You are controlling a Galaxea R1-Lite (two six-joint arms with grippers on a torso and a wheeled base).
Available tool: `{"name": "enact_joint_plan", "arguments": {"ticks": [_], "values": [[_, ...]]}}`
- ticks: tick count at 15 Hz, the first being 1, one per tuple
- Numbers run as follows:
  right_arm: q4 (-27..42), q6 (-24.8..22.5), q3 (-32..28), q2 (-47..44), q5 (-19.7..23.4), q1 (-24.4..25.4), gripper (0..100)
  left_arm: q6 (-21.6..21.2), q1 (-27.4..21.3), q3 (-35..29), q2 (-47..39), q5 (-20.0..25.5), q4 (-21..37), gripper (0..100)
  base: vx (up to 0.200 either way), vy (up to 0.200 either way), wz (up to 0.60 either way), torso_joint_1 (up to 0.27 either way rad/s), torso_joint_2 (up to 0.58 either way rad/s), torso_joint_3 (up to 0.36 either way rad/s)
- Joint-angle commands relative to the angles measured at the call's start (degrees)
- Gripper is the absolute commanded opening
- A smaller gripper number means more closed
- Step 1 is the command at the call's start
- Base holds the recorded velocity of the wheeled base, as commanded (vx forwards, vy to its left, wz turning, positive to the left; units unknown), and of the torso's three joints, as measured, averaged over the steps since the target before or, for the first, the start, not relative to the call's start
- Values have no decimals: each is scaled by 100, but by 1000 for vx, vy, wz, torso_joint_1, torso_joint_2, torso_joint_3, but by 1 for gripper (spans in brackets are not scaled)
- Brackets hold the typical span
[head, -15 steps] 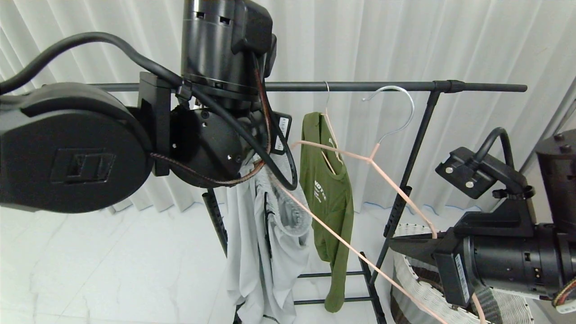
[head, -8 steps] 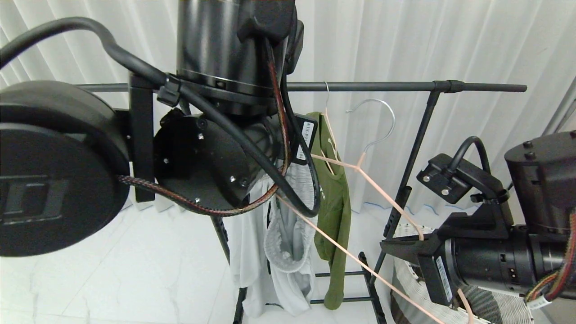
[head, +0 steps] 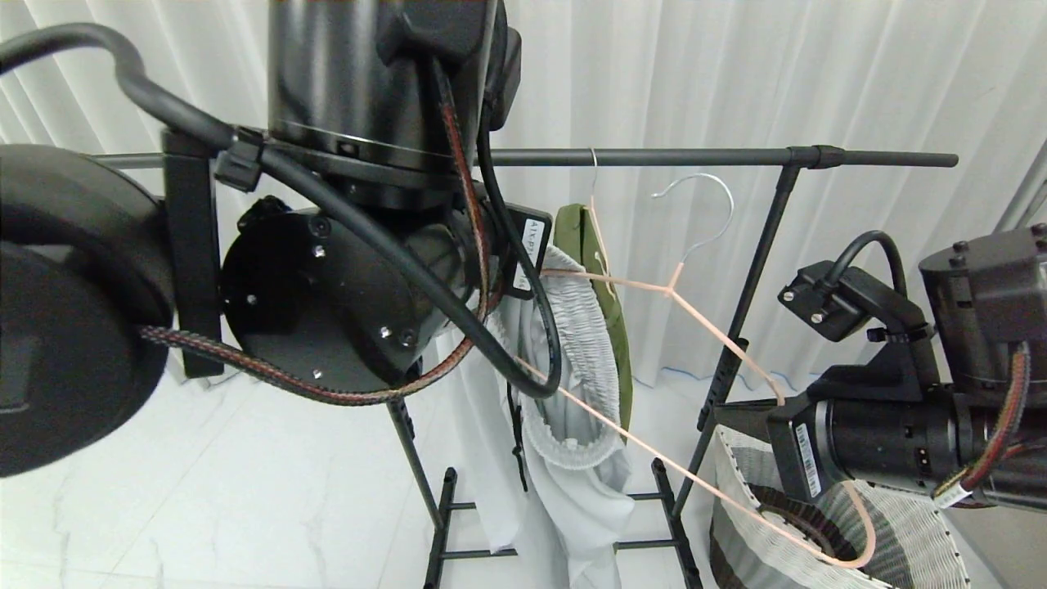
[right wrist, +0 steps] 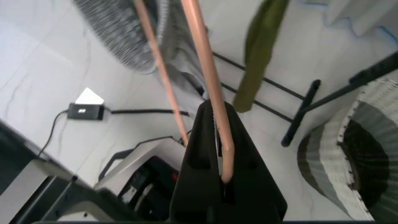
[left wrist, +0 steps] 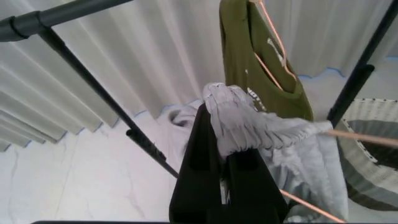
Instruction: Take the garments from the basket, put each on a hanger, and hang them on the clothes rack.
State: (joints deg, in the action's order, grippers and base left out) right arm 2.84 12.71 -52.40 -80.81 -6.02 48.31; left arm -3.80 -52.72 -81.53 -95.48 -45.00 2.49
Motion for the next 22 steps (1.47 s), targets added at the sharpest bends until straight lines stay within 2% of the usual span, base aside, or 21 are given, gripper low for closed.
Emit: {"name": "enact_joint_plan", "arguments": {"ticks": [1, 4, 8, 11, 16, 22], "values": [[-64, 3, -8, 4, 13, -15, 0, 46, -309, 6, 29, 17, -3, 0, 0, 0, 0, 0, 0, 0], [-310, -6, -16, -181, 22, 249, 0, 389, -546, -65, -129, 17, -3, 0, 0, 0, 0, 0, 0, 0], [-794, -6, -60, -567, 22, 460, 0, 433, -546, -65, -138, 26, -11, 0, 0, 0, 0, 0, 0, 0], [-838, 21, -131, -796, 13, 636, 0, 547, -546, -73, -138, 35, -29, 0, 0, 0, 0, 0, 0, 0], [-847, 249, -306, -840, -31, 513, 0, 635, -528, 23, -32, 26, -20, 0, 0, 0, 0, 0, 0, 0], [-2200, 223, 36, -655, -39, 460, 0, 662, -440, 410, 64, 43, -47, 0, 0, 0, 0, 0, 0, 0]]}}
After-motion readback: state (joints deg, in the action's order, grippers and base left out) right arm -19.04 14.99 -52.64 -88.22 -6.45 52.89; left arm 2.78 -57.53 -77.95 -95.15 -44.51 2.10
